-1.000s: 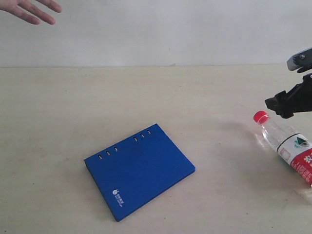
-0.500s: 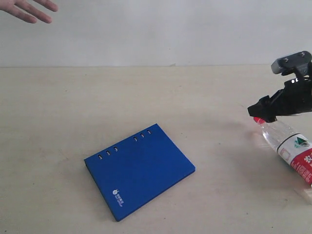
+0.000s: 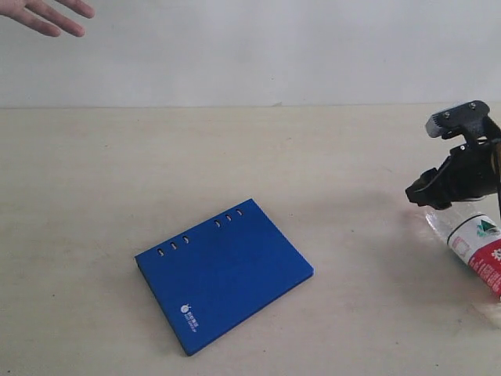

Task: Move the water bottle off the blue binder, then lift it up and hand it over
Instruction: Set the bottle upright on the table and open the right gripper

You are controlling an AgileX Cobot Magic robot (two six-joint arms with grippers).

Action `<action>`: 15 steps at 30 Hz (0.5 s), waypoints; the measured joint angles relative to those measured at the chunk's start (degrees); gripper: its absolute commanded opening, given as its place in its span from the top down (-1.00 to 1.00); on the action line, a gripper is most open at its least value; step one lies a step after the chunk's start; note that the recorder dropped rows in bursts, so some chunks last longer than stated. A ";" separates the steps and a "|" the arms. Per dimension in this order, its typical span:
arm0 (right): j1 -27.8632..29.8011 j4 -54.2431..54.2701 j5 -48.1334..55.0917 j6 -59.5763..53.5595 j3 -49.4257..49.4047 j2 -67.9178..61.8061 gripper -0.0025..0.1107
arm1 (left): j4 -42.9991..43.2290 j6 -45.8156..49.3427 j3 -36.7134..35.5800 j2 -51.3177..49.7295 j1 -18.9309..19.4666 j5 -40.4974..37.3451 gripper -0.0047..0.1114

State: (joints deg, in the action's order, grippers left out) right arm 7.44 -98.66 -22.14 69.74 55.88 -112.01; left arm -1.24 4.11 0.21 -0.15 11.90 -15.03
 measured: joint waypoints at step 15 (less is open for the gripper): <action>-0.10 -1.37 -0.40 3.77 0.38 2.17 0.96 | 0.00 0.00 0.00 0.00 0.00 0.00 0.84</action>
State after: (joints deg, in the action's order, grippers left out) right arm 7.34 -100.03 -22.55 73.52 56.26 -109.84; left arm -1.24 4.11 0.21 -0.15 11.90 -15.03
